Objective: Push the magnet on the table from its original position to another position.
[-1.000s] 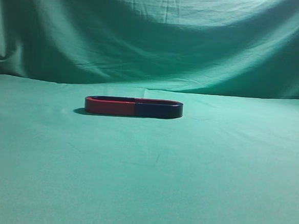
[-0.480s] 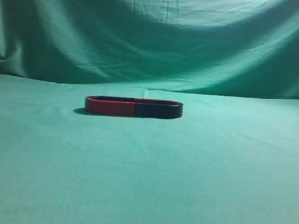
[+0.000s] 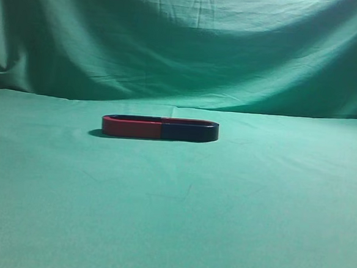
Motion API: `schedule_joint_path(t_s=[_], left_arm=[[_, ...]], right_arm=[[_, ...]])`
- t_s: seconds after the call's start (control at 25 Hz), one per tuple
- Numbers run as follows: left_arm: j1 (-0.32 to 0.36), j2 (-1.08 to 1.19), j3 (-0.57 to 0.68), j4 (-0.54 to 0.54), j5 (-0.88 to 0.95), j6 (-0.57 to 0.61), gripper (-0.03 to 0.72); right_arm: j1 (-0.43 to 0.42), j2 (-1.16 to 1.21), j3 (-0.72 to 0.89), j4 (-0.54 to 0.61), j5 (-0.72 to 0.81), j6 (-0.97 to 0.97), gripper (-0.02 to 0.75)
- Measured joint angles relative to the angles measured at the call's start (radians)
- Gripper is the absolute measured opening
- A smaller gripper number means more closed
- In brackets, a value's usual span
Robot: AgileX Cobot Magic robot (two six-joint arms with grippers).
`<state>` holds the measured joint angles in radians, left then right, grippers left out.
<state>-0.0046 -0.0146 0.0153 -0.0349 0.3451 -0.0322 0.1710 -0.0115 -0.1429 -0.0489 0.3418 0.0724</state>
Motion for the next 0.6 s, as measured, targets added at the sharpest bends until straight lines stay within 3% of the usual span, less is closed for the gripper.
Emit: schedule_joint_path(t_s=[0.28, 0.6], left_arm=[[0.0, 0.0, 0.0, 0.0, 0.0, 0.0, 0.372], [0.0, 0.0, 0.0, 0.0, 0.0, 0.0, 0.372]], right_arm=[[-0.092, -0.002, 0.164, -0.004, -0.029, 0.0, 0.0], [-0.172, -0.002, 0.169, -0.004, 0.03, 0.004, 0.0]])
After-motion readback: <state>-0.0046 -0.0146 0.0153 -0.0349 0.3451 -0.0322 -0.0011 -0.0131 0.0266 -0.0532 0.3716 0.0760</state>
